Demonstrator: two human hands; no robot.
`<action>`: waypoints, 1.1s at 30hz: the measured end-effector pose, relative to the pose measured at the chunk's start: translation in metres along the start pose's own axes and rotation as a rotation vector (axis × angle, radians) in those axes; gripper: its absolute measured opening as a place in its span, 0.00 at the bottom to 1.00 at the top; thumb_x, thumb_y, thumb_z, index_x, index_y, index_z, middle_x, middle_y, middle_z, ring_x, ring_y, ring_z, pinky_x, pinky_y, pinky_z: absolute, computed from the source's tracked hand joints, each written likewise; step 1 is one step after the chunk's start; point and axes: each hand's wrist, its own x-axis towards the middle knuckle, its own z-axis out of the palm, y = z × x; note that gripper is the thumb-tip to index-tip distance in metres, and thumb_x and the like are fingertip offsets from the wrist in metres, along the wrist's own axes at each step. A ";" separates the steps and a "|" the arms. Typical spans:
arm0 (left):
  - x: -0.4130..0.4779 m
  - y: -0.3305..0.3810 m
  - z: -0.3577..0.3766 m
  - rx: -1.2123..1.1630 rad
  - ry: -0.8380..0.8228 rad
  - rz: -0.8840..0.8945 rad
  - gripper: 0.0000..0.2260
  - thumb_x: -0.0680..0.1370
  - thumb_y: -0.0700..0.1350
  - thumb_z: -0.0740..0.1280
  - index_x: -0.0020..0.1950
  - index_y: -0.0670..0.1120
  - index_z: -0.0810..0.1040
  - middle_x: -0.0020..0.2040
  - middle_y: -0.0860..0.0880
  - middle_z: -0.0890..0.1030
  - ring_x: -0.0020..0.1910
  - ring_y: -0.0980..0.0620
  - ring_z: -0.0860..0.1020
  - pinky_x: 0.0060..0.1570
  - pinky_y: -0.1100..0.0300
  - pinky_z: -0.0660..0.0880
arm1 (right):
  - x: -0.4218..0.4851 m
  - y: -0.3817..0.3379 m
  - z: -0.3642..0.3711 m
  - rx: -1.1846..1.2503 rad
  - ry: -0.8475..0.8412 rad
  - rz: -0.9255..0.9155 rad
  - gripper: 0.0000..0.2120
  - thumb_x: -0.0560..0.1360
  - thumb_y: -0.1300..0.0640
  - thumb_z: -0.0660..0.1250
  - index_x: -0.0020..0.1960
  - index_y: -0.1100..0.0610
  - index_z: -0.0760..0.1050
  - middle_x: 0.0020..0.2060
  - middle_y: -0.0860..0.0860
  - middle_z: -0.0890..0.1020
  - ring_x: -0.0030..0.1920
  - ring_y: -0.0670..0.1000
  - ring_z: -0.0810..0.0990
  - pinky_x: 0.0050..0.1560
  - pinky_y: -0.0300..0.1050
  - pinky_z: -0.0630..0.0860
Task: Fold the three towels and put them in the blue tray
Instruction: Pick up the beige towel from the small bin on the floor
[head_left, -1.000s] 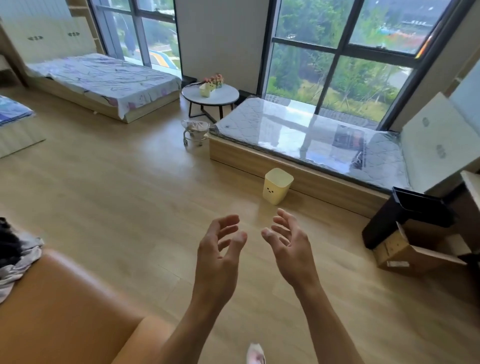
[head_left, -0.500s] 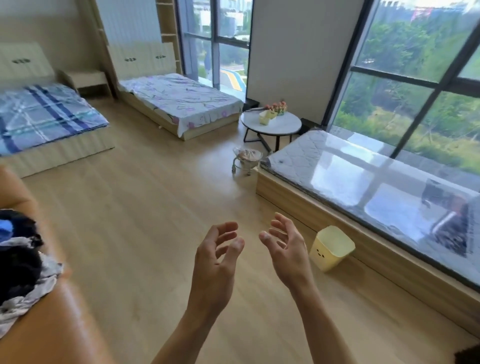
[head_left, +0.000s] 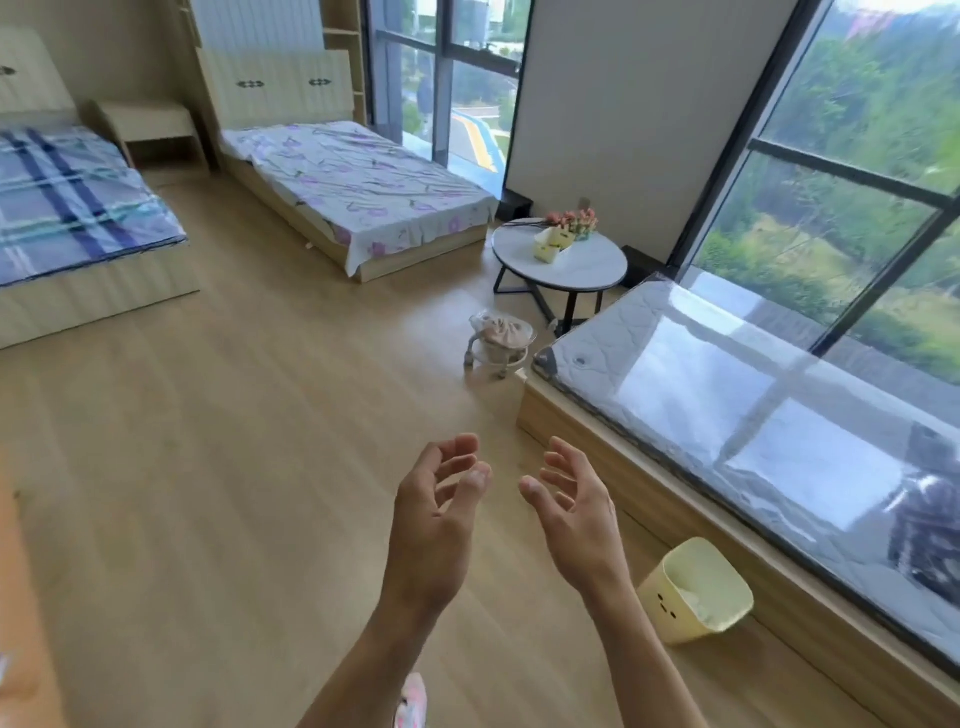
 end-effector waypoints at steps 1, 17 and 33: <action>0.022 0.003 0.002 0.001 -0.012 0.001 0.08 0.80 0.42 0.66 0.57 0.49 0.79 0.52 0.53 0.83 0.55 0.60 0.80 0.49 0.73 0.73 | 0.019 -0.005 0.002 -0.002 0.007 0.004 0.29 0.76 0.51 0.72 0.74 0.50 0.67 0.63 0.46 0.78 0.61 0.43 0.78 0.65 0.49 0.77; 0.358 -0.032 0.047 0.050 -0.100 -0.075 0.08 0.78 0.47 0.67 0.56 0.50 0.80 0.53 0.54 0.83 0.54 0.61 0.80 0.50 0.72 0.73 | 0.355 0.006 0.077 0.065 0.025 0.092 0.29 0.76 0.52 0.72 0.74 0.50 0.67 0.63 0.48 0.79 0.60 0.45 0.79 0.64 0.49 0.77; 0.705 -0.048 0.106 0.079 -0.054 -0.134 0.07 0.78 0.47 0.67 0.55 0.49 0.80 0.51 0.53 0.84 0.54 0.57 0.80 0.48 0.73 0.73 | 0.711 0.000 0.136 0.048 -0.061 0.085 0.25 0.75 0.49 0.71 0.71 0.46 0.70 0.64 0.42 0.77 0.60 0.41 0.78 0.64 0.52 0.78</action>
